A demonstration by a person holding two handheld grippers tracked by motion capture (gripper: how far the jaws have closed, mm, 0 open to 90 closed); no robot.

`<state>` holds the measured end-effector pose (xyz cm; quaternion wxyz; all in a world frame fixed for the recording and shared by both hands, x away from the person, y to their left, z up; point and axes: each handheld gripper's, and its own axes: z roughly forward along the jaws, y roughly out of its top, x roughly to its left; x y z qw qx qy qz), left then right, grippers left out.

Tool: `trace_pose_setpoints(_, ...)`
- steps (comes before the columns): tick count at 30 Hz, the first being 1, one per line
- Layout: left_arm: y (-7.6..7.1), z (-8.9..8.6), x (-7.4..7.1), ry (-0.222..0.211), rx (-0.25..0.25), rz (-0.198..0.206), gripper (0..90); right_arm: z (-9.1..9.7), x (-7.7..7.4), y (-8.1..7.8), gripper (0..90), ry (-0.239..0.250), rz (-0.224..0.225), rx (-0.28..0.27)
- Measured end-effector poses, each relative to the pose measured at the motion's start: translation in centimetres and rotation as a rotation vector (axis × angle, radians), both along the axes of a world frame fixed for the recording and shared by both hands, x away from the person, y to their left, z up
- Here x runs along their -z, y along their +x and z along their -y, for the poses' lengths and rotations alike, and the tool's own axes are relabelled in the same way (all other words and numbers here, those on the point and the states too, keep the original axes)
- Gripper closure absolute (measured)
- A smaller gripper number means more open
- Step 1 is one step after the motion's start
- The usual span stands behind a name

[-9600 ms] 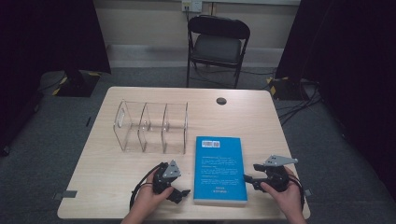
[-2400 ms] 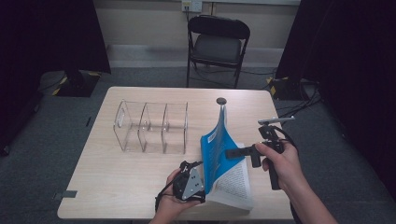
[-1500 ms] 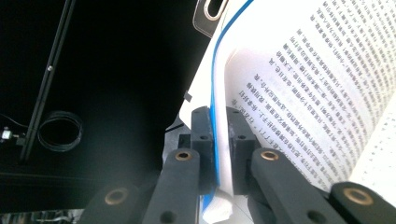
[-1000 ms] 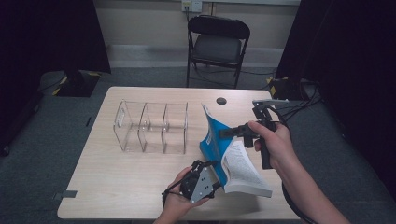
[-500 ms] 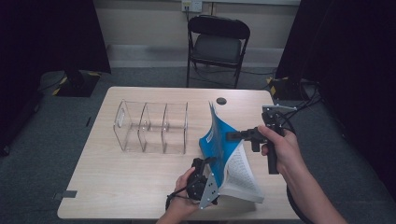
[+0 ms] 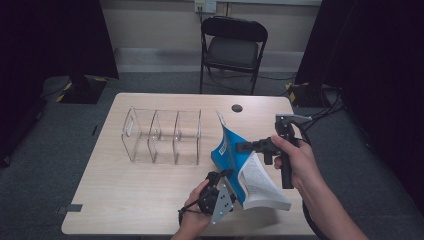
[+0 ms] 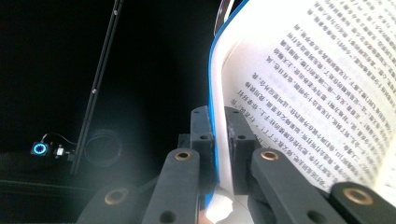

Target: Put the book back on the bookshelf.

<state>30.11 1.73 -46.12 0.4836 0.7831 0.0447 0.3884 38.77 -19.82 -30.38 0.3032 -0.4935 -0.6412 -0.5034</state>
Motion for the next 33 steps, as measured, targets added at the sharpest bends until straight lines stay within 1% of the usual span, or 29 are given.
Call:
trace_pose_setpoints(1, 0.0, -0.1, 0.0, 0.011, 0.003, -0.010, 39.0, -0.1, 0.0, 0.0, 84.6, -0.003, 0.000, -0.001)
trace_pose_setpoints(2, 0.0, -0.1, 0.0, 0.011, 0.003, -0.010, 41.0, -0.1, 0.0, 0.1, 84.5, -0.005, 0.004, 0.001)
trace_pose_setpoints(3, 0.1, -0.1, 0.1, 0.023, 0.001, -0.011, 41.1, -0.2, 0.1, 0.1, 84.5, -0.015, 0.006, -0.002)
trace_pose_setpoints(6, 0.1, -0.2, 0.3, 0.036, 0.006, -0.008, 41.1, -0.1, 0.3, 0.1, 84.5, -0.018, 0.006, 0.007)
trace_pose_setpoints(7, 0.1, -0.2, 0.4, 0.032, 0.008, -0.018, 41.2, 0.0, 0.3, 0.2, 84.5, -0.023, 0.006, 0.006)
trace_pose_setpoints(8, 0.1, -0.2, 0.4, 0.032, 0.008, -0.018, 41.2, 0.0, 0.3, 0.2, 84.5, -0.023, 0.006, 0.006)
trace_pose_setpoints(9, 0.1, -0.4, 0.5, 0.048, 0.015, -0.019, 41.5, 0.3, 0.5, 0.2, 84.4, -0.021, -0.008, 0.013)
trace_pose_setpoints(10, 0.0, -0.4, 0.6, 0.048, 0.002, -0.010, 41.8, 0.3, 0.6, 0.2, 84.4, -0.016, -0.013, 0.016)
trace_pose_setpoints(11, 0.0, -0.4, 0.6, 0.055, 0.012, -0.015, 42.2, 0.4, 0.8, 0.2, 84.3, -0.013, -0.007, 0.020)
trace_pose_setpoints(12, 0.0, -0.4, 0.6, 0.057, 0.010, -0.016, 42.5, 0.4, 0.9, 0.3, 84.3, -0.011, -0.002, 0.022)
trace_pose_setpoints(13, 0.1, -0.5, 0.5, 0.069, 0.020, -0.022, 42.7, 0.5, 0.9, 0.3, 84.2, -0.010, -0.007, 0.026)
trace_pose_setpoints(14, 0.1, -0.5, 0.5, 0.069, 0.020, -0.022, 42.8, 0.5, 0.9, 0.3, 84.2, -0.010, -0.007, 0.026)
trace_pose_setpoints(16, 0.1, -0.6, 0.7, 0.048, 0.002, -0.014, 43.0, 0.7, 1.1, 0.3, 83.8, -0.006, -0.006, 0.036)
trace_pose_setpoints(17, 0.0, -0.7, 0.7, 0.060, 0.007, -0.024, 43.5, 1.0, 1.2, 0.4, 83.0, -0.009, -0.009, 0.048)
trace_pose_setpoints(18, 0.0, -0.7, 0.7, 0.060, 0.007, -0.024, 43.7, 1.0, 1.2, 0.4, 83.0, -0.009, -0.009, 0.048)
trace_pose_setpoints(19, 0.0, -0.7, 0.8, 0.066, 0.016, -0.032, 43.9, 1.2, 1.3, 0.4, 82.1, -0.013, -0.005, 0.068)
trace_pose_setpoints(20, 0.0, -0.7, 0.8, 0.066, 0.016, -0.032, 43.9, 1.2, 1.3, 0.4, 82.1, -0.013, -0.005, 0.068)
trace_pose_setpoints(21, 0.0, -0.8, 0.9, 0.067, 0.018, -0.040, 44.0, 1.6, 1.5, 0.4, 80.7, -0.018, -0.001, 0.085)
trace_pose_setpoints(22, -0.1, -0.8, 0.9, 0.066, 0.009, -0.032, 44.1, 1.8, 1.5, 0.4, 79.4, -0.024, 0.008, 0.092)
trace_pose_setpoints(23, -0.2, -0.7, 1.0, 0.051, 0.009, -0.043, 44.6, 2.1, 1.5, 0.4, 78.7, -0.030, 0.016, 0.104)
trace_pose_setpoints(24, -0.2, -0.7, 1.0, 0.051, 0.009, -0.043, 44.8, 2.1, 1.5, 0.4, 78.7, -0.030, 0.016, 0.104)
trace_pose_setpoints(25, -0.2, -0.7, 0.9, 0.053, 0.008, -0.043, 44.9, 2.8, 1.5, 0.4, 78.7, -0.048, 0.028, 0.127)
trace_pose_setpoints(26, -0.2, -0.7, 0.9, 0.053, 0.008, -0.043, 45.0, 2.8, 1.5, 0.4, 78.7, -0.048, 0.028, 0.127)
trace_pose_setpoints(27, -0.1, -0.6, 0.9, 0.040, 0.001, -0.030, 45.1, 3.6, 1.5, 0.3, 79.0, -0.066, 0.040, 0.151)
trace_pose_setpoints(28, -0.1, -0.6, 0.9, 0.040, 0.001, -0.030, 45.2, 3.6, 1.5, 0.3, 79.0, -0.066, 0.040, 0.151)
trace_pose_setpoints(29, -0.1, -0.6, 0.9, 0.035, -0.002, -0.040, 45.2, 4.2, 1.6, 0.4, 80.2, -0.080, 0.048, 0.169)
trace_pose_setpoints(31, -0.2, -0.6, 1.0, 0.031, -0.004, -0.038, 45.3, 4.7, 1.7, 0.4, 81.4, -0.088, 0.044, 0.181)
trace_pose_setpoints(32, -0.2, -0.6, 1.0, 0.038, -0.004, -0.044, 45.3, 4.7, 1.7, 0.4, 81.4, -0.088, 0.044, 0.181)
trace_pose_setpoints(33, -0.3, -0.4, 1.1, 0.029, -0.011, -0.032, 45.2, 4.9, 1.8, 0.3, 83.2, -0.084, 0.038, 0.184)
